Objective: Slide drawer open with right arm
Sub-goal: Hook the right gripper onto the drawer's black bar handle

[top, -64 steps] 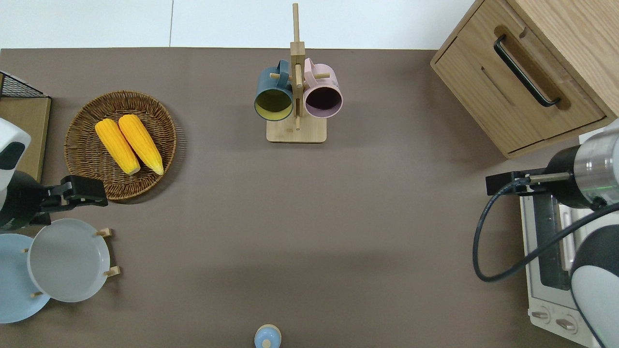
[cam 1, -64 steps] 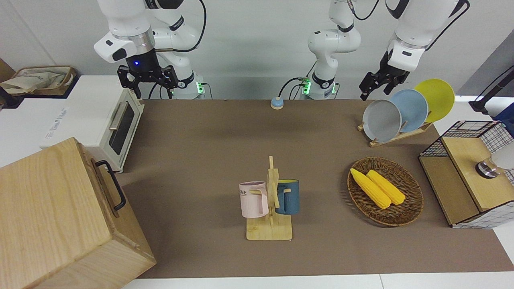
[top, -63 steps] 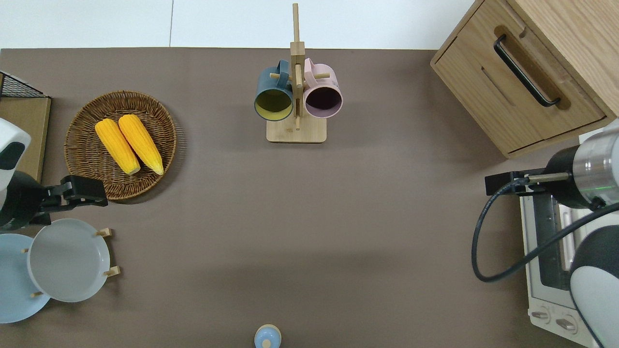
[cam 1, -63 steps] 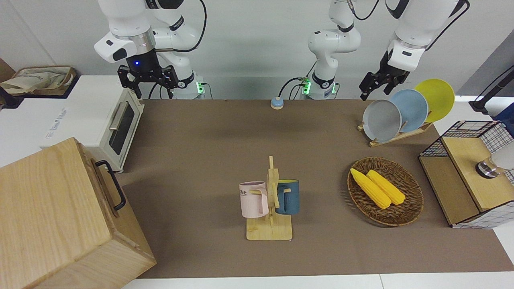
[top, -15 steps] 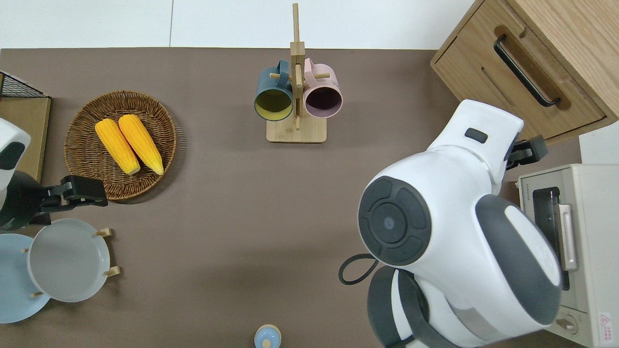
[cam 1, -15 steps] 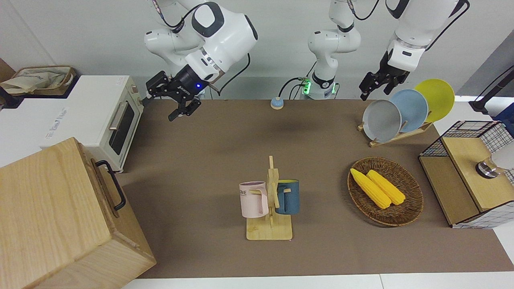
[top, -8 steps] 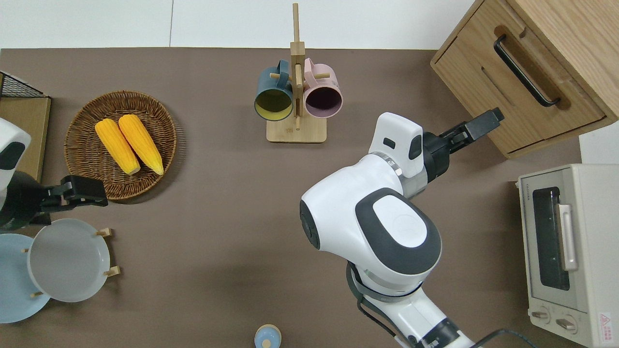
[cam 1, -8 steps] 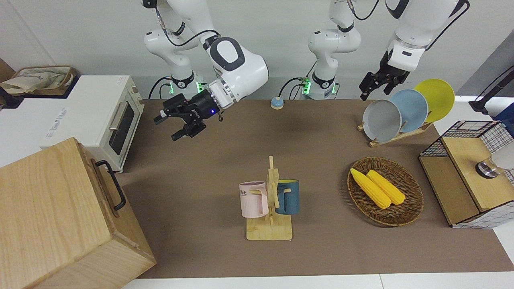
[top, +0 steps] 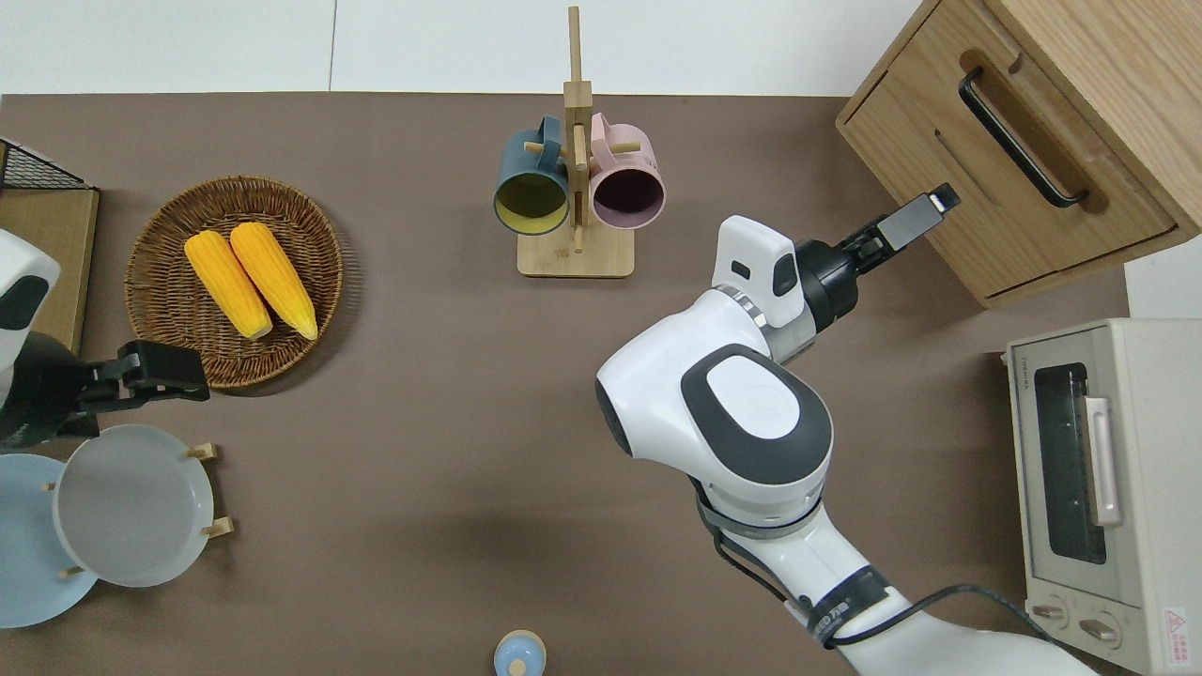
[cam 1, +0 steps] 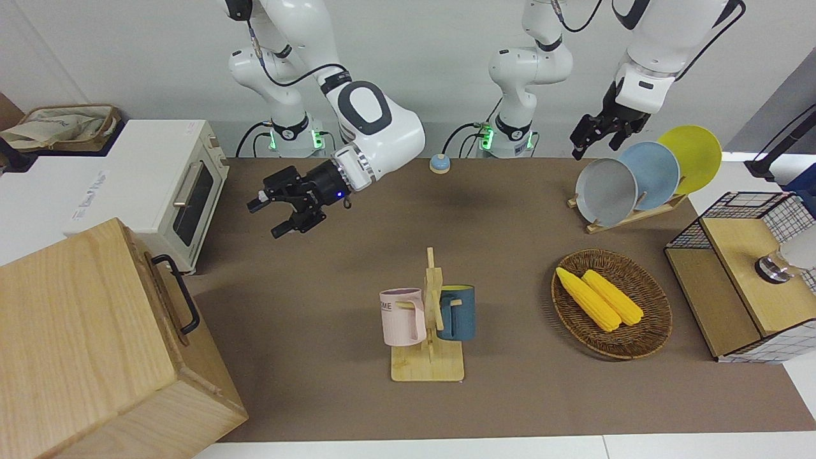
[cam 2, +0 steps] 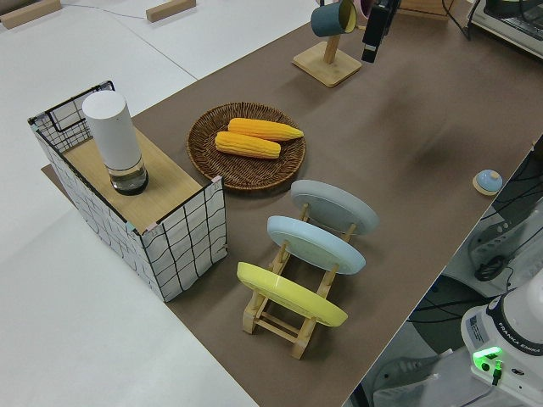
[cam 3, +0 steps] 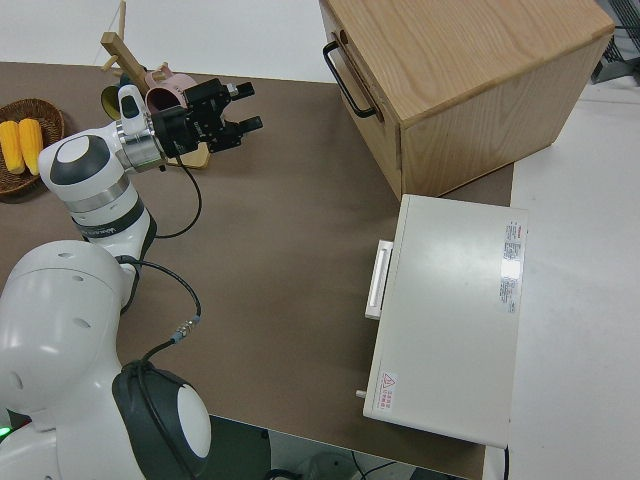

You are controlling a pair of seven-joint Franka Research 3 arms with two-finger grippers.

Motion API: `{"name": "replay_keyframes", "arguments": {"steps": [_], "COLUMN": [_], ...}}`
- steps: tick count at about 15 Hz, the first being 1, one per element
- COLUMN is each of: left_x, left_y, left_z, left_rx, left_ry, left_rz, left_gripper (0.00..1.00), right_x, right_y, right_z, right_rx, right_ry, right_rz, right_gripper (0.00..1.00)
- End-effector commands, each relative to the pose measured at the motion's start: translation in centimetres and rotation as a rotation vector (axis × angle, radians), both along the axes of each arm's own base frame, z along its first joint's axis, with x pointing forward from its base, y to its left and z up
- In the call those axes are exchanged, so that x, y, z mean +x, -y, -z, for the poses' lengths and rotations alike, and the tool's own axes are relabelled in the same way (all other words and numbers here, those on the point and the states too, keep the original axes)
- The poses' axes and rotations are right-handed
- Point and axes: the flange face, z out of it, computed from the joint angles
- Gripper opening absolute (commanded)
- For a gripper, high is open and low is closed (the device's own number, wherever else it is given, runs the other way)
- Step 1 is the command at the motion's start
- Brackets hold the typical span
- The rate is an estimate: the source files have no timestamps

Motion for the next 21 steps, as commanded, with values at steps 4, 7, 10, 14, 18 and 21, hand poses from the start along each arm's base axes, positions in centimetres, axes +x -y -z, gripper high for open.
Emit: {"name": "replay_keyframes", "arguments": {"steps": [4,7,10,14,18,21], "left_x": [-0.4,-0.4,-0.4,-0.4,-0.4,-0.4], "left_y": [-0.2,-0.2,-0.2,-0.2,-0.2,-0.2], "left_z": [-0.5,-0.5,-0.5,-0.5,-0.5,-0.5], "left_rx": [-0.001,-0.001,-0.001,-0.001,-0.001,-0.001], "left_ry": [-0.005,-0.003,-0.005,-0.005,-0.005,-0.003], "left_rz": [0.006,0.006,0.006,0.006,0.006,0.006], "left_gripper": [0.99,0.99,0.99,0.99,0.99,0.99], "right_x": [4.2,5.1,5.8,6.5,6.9,7.2], "right_y": [6.0,7.9,9.5,10.9,11.2,11.9], "right_z": [1.4,2.0,2.6,2.9,3.2,3.5], "right_rx": [-0.039,-0.034,-0.029,-0.017,-0.009,0.002], "right_ry": [0.019,0.022,0.010,0.022,0.020,0.019], "right_rz": [-0.093,-0.124,-0.141,-0.165,-0.170,-0.174], "right_gripper": [0.927,0.904,0.883,0.854,0.776,0.736]}}
